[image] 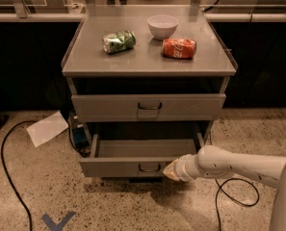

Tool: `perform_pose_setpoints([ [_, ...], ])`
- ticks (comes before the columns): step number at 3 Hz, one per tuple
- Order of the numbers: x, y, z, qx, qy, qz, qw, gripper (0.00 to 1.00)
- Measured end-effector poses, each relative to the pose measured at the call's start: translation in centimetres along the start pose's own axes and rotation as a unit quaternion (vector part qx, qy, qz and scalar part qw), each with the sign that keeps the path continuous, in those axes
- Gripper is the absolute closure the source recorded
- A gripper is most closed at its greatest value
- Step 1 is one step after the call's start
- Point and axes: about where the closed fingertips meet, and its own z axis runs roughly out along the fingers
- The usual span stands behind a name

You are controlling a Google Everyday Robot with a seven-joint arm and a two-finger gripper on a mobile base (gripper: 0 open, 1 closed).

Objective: Close middle drawer

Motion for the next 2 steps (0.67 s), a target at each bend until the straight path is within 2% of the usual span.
perform_pose_setpoints([
  [1, -1.08, -2.79, 0.49, 0.018, -0.001, -0.005, 0.9998, 1.00],
  [2, -1.08, -2.79, 0.51, 0.017, -0.001, -0.005, 0.9998, 1.00],
])
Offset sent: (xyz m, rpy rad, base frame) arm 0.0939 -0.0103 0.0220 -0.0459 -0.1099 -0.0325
